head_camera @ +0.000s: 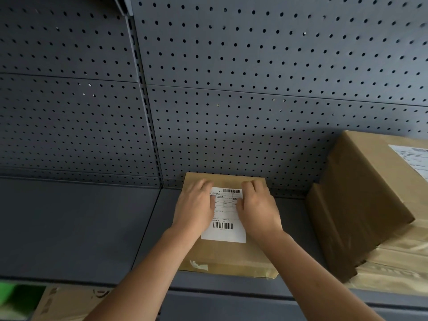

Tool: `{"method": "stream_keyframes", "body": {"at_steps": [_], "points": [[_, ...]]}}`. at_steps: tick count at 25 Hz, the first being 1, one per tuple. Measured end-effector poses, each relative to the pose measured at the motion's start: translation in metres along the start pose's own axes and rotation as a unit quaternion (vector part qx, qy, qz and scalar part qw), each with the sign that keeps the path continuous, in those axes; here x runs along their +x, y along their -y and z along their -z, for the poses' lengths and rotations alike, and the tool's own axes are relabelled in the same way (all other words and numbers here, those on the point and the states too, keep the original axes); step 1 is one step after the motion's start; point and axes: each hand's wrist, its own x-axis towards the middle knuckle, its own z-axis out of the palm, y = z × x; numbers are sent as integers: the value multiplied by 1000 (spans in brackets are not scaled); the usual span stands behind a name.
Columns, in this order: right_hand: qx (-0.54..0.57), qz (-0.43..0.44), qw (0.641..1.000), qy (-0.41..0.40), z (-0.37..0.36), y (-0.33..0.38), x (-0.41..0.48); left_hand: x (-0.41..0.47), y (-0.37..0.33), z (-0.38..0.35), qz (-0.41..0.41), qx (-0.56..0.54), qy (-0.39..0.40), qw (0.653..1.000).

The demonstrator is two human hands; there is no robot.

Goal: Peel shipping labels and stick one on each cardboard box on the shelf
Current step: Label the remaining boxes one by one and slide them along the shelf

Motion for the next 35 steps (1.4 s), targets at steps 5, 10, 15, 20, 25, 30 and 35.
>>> {"method": "stream_keyframes", "body": {"at_steps": [5,10,15,20,25,30,35], "points": [[34,109,987,112,-17,6,-3,0,9,-7,-82,36,125,988],[-3,73,983,168,-15,-3,-8,-1,17,-2,-67,72,167,981],[-16,14,985,173,-3,-22,-15,-8,35,7,-36,84,167,982],[31,67,988,133,6,-6,-28,-25,17,11,-70,46,152,985],[26,93,976,195,7,13,-49,-47,7,8,-106,72,162,979],[-9,27,983,183,15,-13,-57,-53,25,14,-66,92,171,979],[11,23,988,150,24,-15,-69,-70,17,24,-61,60,156,984]]}}
